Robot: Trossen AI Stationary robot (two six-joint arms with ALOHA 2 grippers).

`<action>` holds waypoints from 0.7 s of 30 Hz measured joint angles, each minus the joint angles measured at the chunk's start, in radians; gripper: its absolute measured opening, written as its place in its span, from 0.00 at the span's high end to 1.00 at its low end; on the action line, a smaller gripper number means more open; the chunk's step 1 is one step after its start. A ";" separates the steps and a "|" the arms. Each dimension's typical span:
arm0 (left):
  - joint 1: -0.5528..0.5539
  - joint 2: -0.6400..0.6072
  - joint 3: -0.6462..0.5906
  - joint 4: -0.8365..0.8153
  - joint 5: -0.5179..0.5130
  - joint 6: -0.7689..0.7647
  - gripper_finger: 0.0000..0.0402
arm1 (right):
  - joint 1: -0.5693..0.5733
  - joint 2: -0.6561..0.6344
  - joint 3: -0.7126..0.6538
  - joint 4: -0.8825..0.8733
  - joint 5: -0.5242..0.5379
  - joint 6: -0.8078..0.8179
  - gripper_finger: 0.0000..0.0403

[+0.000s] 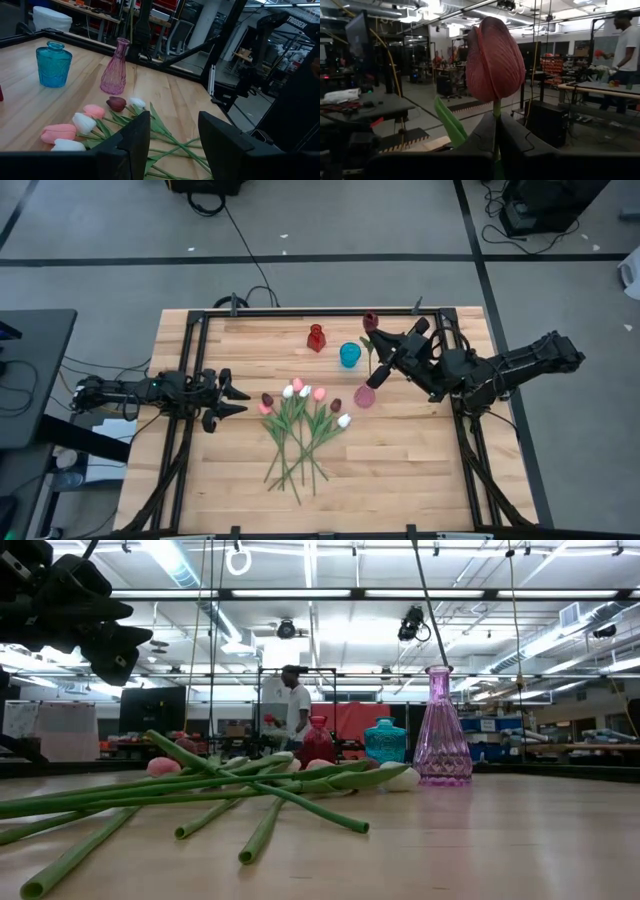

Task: Sort flowers into vase by color
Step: Put the center red tulip into the pink vase

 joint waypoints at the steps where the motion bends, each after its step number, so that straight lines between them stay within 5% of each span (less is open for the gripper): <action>1: 0.000 0.000 0.000 0.000 0.000 0.000 0.57 | 0.000 0.000 0.000 0.000 0.000 -0.001 0.96; 21: 0.000 0.000 0.000 0.001 0.000 0.000 0.57 | -0.001 0.011 0.000 -0.001 0.001 -0.011 0.96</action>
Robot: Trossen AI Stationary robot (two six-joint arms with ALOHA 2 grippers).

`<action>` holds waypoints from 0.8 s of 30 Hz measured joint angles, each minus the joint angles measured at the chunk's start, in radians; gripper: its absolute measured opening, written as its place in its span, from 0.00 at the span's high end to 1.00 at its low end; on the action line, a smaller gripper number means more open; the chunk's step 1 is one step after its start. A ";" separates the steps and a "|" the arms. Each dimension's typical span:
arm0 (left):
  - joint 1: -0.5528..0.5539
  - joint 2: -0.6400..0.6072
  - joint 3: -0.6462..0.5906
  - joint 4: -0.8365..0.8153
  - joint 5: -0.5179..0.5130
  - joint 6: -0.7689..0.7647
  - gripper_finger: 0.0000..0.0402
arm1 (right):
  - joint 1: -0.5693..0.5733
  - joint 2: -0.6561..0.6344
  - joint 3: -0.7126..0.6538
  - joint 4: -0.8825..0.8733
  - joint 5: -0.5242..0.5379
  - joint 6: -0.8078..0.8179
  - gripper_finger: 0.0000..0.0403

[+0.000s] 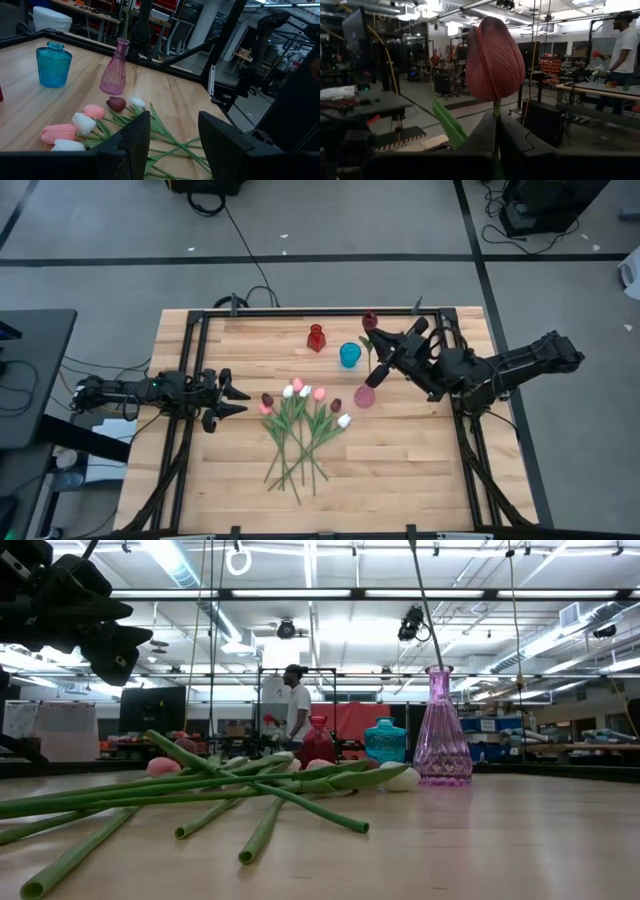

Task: Sort flowers into vase by color
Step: Put the center red tulip into the pink vase

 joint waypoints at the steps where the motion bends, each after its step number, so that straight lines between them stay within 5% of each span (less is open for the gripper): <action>1: 0.000 0.000 0.000 0.000 0.000 0.000 0.57 | 0.000 0.005 0.000 0.001 0.001 0.000 0.96; 12: 0.000 0.000 0.000 0.000 0.000 0.000 0.57 | -0.008 0.022 0.000 -0.022 0.003 0.010 0.95; 24: 0.000 0.000 0.000 -0.005 0.000 0.000 0.57 | 0.003 0.028 0.000 -0.344 -0.029 0.322 0.83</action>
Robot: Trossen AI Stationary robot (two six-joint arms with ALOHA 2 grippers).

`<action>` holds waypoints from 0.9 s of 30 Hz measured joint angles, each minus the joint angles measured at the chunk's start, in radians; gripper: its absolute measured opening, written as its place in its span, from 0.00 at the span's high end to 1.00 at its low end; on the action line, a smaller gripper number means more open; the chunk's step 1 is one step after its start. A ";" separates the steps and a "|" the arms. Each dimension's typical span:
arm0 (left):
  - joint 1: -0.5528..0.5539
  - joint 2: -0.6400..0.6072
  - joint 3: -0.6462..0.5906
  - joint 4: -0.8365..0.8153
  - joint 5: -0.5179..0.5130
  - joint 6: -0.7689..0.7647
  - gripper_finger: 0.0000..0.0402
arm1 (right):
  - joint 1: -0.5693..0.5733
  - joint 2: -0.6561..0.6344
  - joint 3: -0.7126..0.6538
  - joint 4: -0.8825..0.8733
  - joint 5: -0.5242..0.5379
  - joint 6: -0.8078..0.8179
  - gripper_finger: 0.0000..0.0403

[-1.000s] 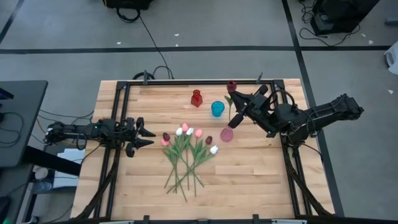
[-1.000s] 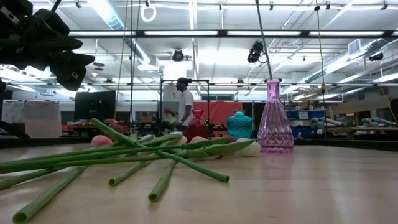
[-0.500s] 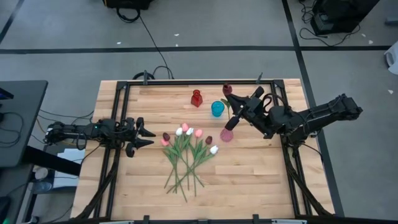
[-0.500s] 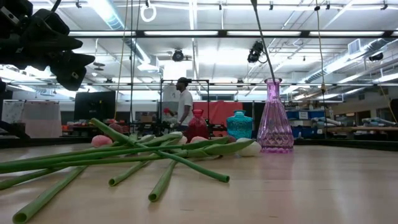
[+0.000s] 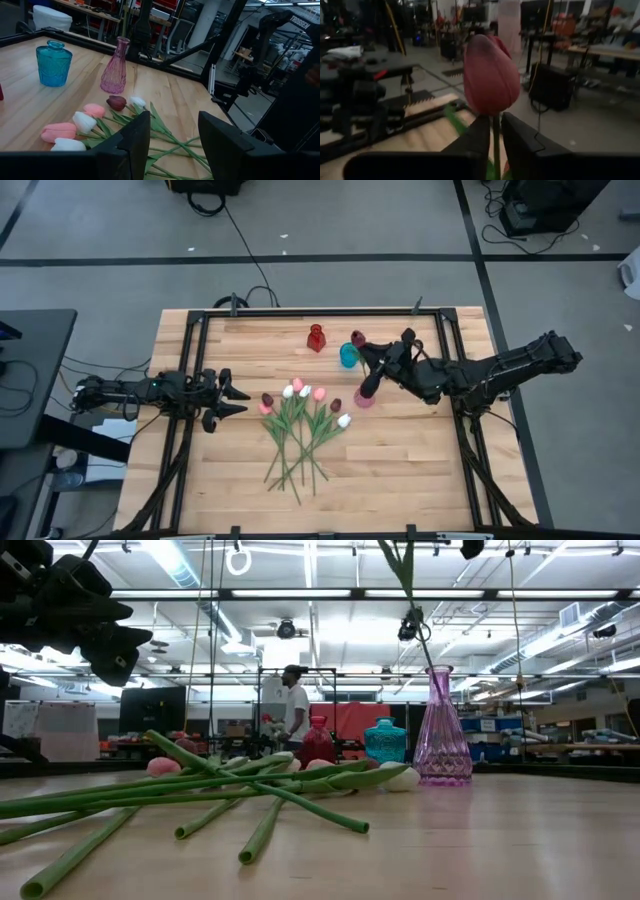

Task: Sort flowers into vase by color
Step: Put the center red tulip into the pink vase

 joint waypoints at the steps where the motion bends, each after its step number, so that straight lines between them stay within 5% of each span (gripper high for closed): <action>1: 0.000 0.000 0.000 0.000 0.000 0.000 0.57 | 0.005 0.000 0.000 -0.027 -0.005 0.023 0.82; 18: 0.000 0.000 0.000 -0.001 0.000 0.000 0.57 | 0.099 -0.026 0.000 -0.187 0.016 0.151 0.63; 27: 0.000 0.000 0.000 0.009 0.000 0.000 0.57 | 0.089 -0.034 0.000 -0.352 -0.091 0.332 0.49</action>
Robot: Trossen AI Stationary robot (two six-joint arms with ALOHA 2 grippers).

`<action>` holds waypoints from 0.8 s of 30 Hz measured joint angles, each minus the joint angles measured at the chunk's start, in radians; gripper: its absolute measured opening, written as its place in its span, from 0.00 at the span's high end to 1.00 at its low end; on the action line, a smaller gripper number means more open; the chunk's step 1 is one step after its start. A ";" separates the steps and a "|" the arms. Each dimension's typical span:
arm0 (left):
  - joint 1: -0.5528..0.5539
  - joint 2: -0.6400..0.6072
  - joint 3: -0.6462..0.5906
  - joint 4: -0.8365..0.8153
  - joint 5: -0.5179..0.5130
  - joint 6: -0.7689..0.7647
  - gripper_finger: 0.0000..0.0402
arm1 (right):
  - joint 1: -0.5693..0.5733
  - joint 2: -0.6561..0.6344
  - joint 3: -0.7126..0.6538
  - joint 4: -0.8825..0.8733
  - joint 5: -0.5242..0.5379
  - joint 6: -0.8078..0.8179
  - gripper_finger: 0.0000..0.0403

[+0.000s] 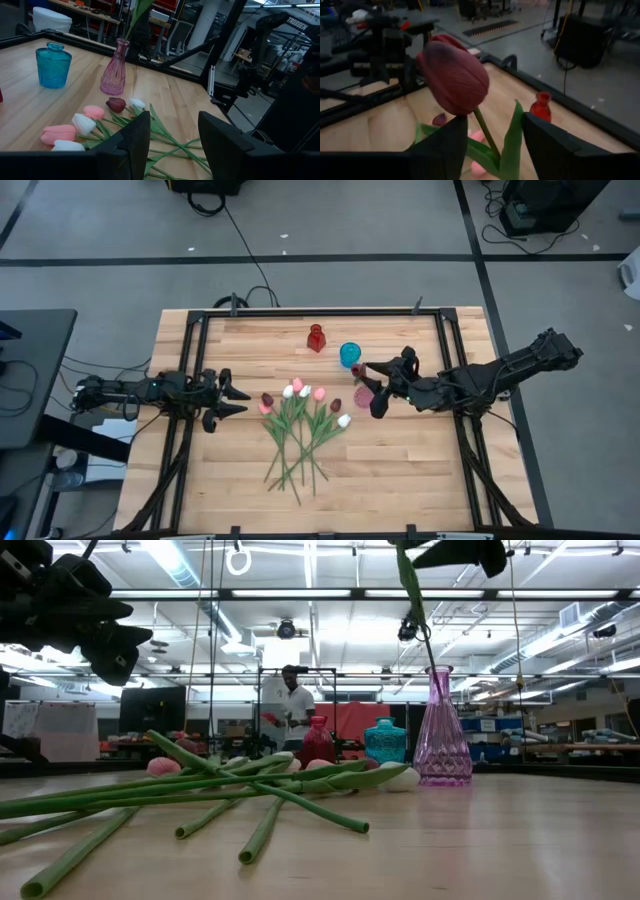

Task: Sort flowers into vase by color
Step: Put the center red tulip into the pink vase, then put the left red tulip into the pink vase

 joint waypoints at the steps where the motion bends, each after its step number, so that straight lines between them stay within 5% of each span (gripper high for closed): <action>1: 0.000 0.000 0.000 0.002 0.000 0.000 0.57 | -0.001 0.000 0.000 -0.005 -0.018 0.004 0.46; 8: 0.000 0.000 0.000 0.007 0.001 0.005 0.57 | 0.002 -0.037 0.000 -0.074 -0.131 0.015 0.33; 14: 0.000 0.000 0.000 0.068 0.058 0.001 0.57 | 0.025 -0.090 0.000 -0.131 -0.148 0.027 0.33; 24: 0.000 0.076 0.034 0.012 -0.116 -0.047 0.57 | 0.047 -0.154 0.000 -0.292 -0.108 0.023 0.34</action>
